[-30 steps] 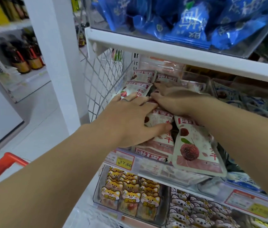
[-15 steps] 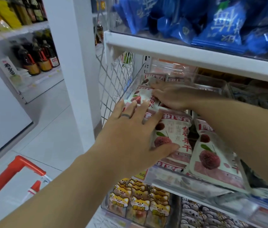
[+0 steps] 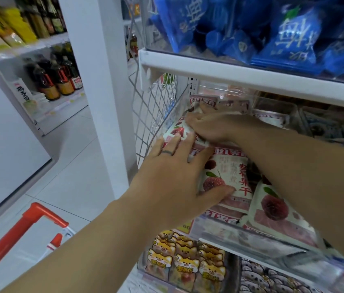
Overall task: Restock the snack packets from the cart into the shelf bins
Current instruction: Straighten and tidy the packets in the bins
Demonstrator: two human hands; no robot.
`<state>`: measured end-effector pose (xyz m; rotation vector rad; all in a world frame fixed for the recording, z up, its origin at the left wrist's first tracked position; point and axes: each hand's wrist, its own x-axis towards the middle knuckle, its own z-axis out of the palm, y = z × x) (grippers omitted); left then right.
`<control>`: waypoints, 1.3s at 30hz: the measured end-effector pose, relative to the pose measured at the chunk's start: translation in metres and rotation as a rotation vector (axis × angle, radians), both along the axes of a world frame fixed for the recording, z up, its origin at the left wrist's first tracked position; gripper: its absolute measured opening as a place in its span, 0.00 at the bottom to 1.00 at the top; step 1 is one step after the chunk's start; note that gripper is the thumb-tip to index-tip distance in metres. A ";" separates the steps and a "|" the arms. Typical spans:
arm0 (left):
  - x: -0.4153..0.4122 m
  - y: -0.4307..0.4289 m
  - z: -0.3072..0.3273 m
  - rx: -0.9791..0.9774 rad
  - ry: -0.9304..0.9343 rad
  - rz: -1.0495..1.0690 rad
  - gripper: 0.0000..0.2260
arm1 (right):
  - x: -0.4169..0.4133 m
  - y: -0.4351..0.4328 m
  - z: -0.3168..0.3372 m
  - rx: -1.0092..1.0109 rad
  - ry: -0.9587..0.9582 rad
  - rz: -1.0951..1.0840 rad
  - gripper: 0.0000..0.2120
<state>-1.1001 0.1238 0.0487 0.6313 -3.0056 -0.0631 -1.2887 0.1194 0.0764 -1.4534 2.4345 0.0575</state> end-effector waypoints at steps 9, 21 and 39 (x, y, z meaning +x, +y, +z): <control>-0.003 -0.003 -0.001 0.028 -0.051 0.010 0.40 | 0.005 0.012 0.017 -0.227 -0.252 0.008 0.26; 0.039 0.002 0.000 -0.060 -0.035 -0.067 0.38 | 0.082 0.165 -0.018 -0.117 0.304 0.215 0.39; 0.049 0.003 -0.029 -0.309 0.145 -0.212 0.36 | 0.103 0.225 -0.053 -0.403 0.558 -0.032 0.26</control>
